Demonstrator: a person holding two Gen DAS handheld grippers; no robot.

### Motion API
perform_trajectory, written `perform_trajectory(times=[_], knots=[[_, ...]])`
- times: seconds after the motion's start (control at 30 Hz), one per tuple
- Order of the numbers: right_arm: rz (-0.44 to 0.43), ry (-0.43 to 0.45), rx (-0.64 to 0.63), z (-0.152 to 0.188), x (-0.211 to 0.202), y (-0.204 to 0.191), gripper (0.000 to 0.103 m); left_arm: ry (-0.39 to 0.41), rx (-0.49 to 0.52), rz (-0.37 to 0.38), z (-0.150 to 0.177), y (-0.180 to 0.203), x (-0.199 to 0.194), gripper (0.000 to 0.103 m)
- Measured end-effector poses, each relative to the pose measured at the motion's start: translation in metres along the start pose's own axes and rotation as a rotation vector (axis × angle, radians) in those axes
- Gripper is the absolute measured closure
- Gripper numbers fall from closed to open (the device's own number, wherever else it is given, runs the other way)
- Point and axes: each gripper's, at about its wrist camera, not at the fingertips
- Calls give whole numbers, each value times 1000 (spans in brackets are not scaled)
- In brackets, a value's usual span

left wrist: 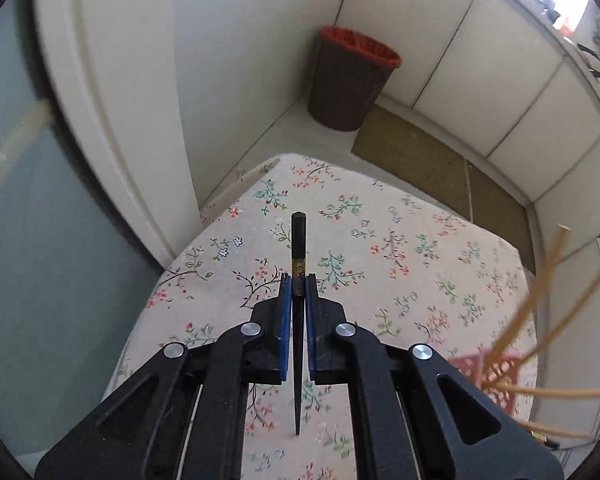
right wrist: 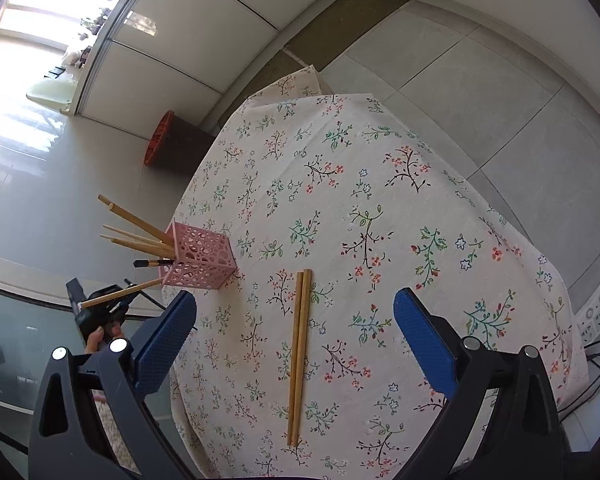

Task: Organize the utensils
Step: 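Carry the black chopstick over the pink holder and open the left tool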

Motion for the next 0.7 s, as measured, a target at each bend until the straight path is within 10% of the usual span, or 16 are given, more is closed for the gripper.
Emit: perform_trajectory(times=[0.4, 0.7], knots=[[15, 77, 2, 4, -20, 3, 7, 362, 202, 122, -5, 77, -208, 97], [15, 89, -43, 1, -22, -1, 7, 354, 272, 214, -2, 145, -206, 97]])
Point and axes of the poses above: each gripper's, at about its wrist camera, not at the fingertips, and x roughly the way its jaws point, y to its right, z to its underside, and after that the axes turned 4 degrees about -x, right-handed
